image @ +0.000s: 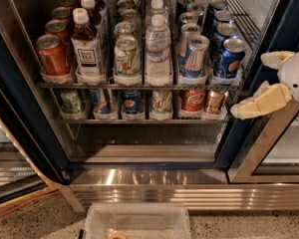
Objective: Pick pepsi can from top shelf of fridge
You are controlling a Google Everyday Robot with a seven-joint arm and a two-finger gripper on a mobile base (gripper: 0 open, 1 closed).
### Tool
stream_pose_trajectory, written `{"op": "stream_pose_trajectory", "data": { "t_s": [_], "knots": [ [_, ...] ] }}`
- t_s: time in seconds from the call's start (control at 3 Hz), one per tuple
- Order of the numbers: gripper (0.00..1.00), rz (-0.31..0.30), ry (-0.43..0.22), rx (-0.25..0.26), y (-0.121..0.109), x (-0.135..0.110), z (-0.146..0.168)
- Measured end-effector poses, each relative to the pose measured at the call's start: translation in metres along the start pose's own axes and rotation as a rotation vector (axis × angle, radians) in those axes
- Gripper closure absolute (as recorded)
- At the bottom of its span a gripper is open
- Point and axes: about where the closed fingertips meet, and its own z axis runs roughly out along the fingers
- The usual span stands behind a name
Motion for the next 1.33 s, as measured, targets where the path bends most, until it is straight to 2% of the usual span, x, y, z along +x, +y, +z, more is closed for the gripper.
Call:
{"op": "stream_pose_trajectory", "data": {
  "t_s": [0.33,0.67,1.0,1.33],
  "knots": [
    [0.00,0.000,-0.001,0.001,0.000,0.000,0.000],
    [0.00,0.003,-0.070,0.013,0.006,-0.001,0.007],
    [0.00,0.052,-0.198,0.055,0.028,-0.018,0.022],
    [0.00,0.082,-0.348,0.116,0.036,-0.058,0.045]
  ]
}}
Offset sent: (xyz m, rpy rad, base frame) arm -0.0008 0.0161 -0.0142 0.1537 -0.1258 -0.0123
